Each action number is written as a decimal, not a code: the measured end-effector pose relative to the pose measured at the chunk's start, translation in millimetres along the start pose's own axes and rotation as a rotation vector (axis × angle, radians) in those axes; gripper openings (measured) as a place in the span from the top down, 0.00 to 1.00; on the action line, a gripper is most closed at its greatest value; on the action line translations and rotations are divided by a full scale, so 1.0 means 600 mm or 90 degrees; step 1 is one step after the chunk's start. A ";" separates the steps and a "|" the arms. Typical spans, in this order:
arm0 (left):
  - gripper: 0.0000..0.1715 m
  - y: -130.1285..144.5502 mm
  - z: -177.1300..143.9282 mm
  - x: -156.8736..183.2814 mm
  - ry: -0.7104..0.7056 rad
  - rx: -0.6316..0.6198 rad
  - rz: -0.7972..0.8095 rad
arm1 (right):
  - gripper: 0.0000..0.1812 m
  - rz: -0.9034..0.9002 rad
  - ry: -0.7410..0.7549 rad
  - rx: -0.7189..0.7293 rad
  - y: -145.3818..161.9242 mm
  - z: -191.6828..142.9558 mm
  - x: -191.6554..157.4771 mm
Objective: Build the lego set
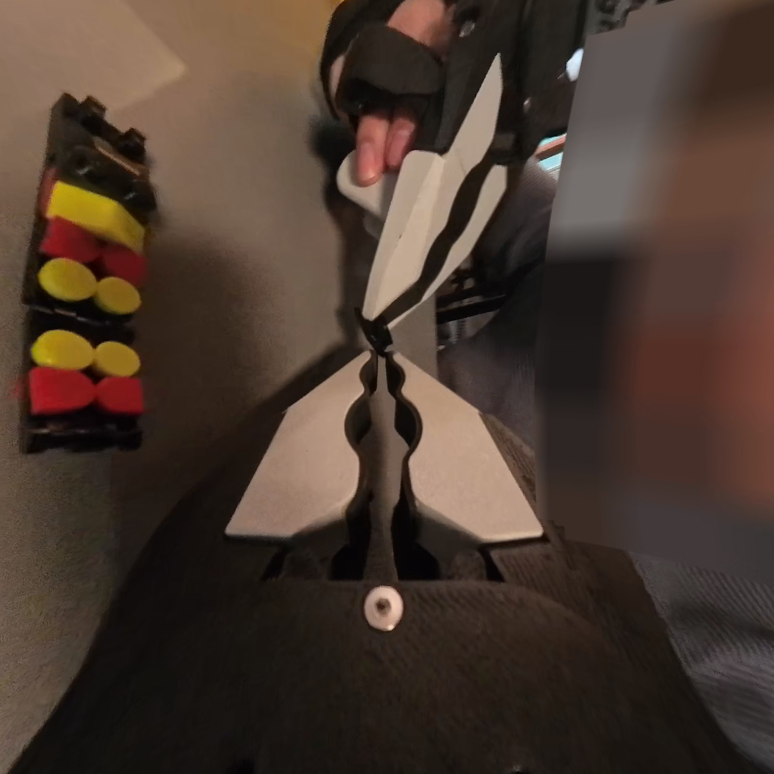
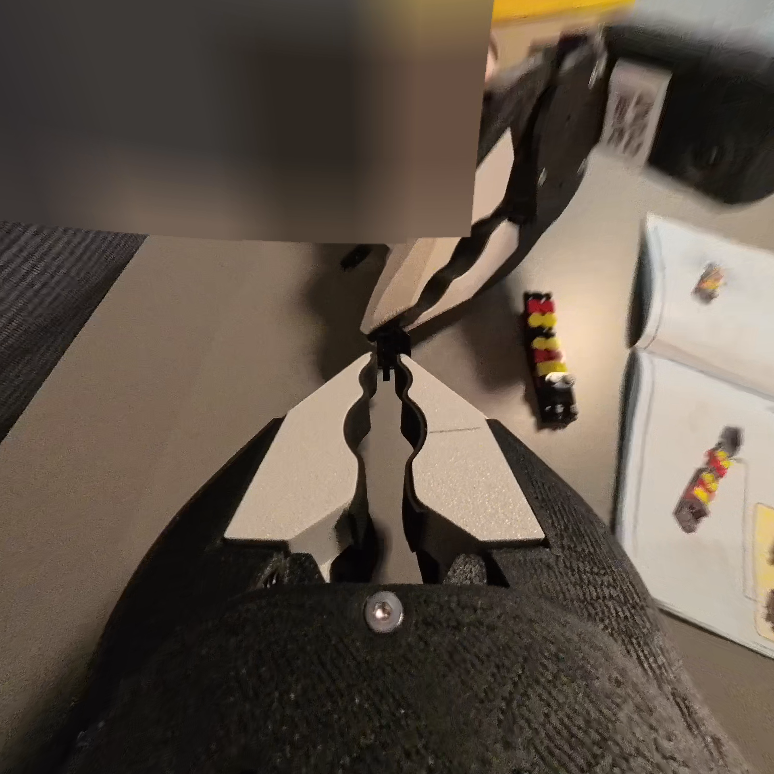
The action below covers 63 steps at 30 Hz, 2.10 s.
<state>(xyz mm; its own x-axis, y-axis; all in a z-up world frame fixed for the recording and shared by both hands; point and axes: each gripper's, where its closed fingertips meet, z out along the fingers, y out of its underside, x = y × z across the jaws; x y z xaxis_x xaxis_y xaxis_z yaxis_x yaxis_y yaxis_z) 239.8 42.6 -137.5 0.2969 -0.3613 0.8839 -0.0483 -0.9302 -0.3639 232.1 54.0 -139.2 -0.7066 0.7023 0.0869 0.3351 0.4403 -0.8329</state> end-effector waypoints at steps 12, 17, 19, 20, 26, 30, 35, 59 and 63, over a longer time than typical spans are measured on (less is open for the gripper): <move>0.92 0.007 -0.024 -0.037 -0.269 -0.065 0.256 | 0.96 0.053 -0.028 -0.057 0.029 0.011 -0.002; 0.91 0.004 -0.007 -0.040 -0.315 -0.077 0.389 | 0.96 0.050 -0.027 -0.054 0.028 0.012 -0.002; 0.91 0.002 -0.006 -0.041 -0.320 -0.073 0.400 | 0.96 0.047 -0.026 -0.054 0.027 0.012 -0.003; 0.91 0.002 -0.006 -0.040 -0.316 -0.072 0.395 | 0.96 0.045 -0.024 -0.052 0.027 0.012 -0.002; 0.86 0.001 -0.009 -0.034 -0.272 -0.054 0.337 | 0.96 0.015 0.003 -0.031 0.018 0.006 0.006; 0.97 -0.005 -0.010 -0.027 -0.205 -0.013 0.245 | 0.96 -0.025 0.022 -0.028 0.014 0.005 0.006; 0.99 -0.009 -0.015 -0.012 -0.078 0.029 0.097 | 0.97 -0.033 0.025 -0.019 0.010 0.003 0.006; 0.85 0.016 -0.077 -0.055 -0.317 -0.074 0.395 | 0.96 0.051 0.088 -0.020 0.005 0.023 0.049; 0.85 0.019 -0.074 -0.052 -0.282 -0.059 0.401 | 0.96 0.082 0.105 -0.007 -0.003 0.028 0.063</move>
<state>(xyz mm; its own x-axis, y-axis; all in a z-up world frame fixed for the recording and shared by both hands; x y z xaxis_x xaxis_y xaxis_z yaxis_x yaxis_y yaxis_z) 187.4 40.1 -156.0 0.5395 -0.7825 0.3108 -0.4090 -0.5662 -0.7156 194.4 70.1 -143.7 -0.5467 0.8344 0.0694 0.4237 0.3472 -0.8366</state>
